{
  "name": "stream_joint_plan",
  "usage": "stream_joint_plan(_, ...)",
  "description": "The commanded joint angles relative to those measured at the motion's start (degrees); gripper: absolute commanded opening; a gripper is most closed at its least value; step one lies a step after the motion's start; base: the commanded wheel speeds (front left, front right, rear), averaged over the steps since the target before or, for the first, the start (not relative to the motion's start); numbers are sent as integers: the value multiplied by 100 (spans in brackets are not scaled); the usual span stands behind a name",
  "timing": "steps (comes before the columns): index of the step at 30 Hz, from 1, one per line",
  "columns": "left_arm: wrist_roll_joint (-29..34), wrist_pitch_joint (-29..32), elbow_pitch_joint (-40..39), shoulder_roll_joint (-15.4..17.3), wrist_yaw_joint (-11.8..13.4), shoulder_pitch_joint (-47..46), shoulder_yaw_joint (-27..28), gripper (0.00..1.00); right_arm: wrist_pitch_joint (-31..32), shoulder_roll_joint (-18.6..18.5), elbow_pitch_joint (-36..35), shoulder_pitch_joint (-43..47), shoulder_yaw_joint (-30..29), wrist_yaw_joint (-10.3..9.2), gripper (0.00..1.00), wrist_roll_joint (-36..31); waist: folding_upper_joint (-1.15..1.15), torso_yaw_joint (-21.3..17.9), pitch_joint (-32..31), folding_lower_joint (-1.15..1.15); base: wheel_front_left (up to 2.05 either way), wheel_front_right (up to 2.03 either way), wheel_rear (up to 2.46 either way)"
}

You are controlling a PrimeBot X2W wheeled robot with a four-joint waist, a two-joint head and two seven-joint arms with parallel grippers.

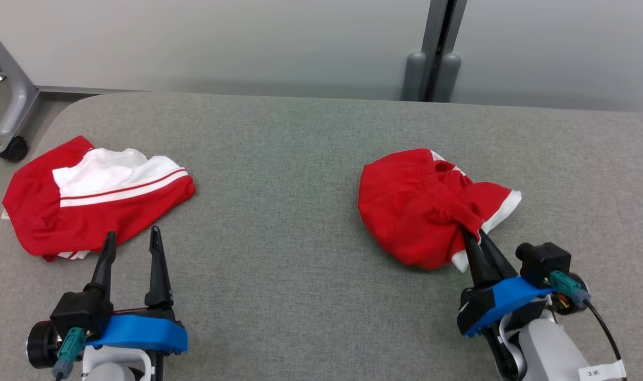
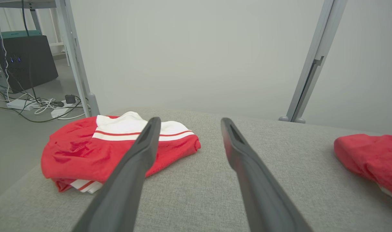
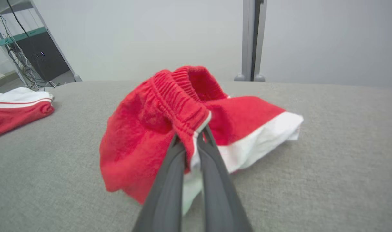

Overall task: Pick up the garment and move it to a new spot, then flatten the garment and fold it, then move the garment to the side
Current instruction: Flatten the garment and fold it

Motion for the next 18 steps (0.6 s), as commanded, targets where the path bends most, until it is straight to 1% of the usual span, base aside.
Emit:
stream_joint_plan(1,28,-15,3,-23,-30,-94,17,100,-4,-25,-180,-48,38,3,0,-28,0,-3,-14,0,0,0,0)
stream_joint_plan(5,46,-15,12,-56,-38,-84,-4,100,-4,-23,-803,-114,354,3,0,-188,0,23,-51,0,0,0,0)
stream_joint_plan(9,9,-15,33,-89,-65,-92,-34,100,-4,-24,-1037,-279,955,3,0,-286,0,115,-72,0,0,0,0)
stream_joint_plan(14,-30,-15,70,-135,-88,-93,-103,100,-4,-27,-798,-431,1973,3,0,-193,0,301,-73,0,0,0,0)
stream_joint_plan(18,-61,-15,100,-163,-89,-74,-151,100,-4,-28,-323,-478,2932,3,0,-77,0,441,-60,0,0,0,0)
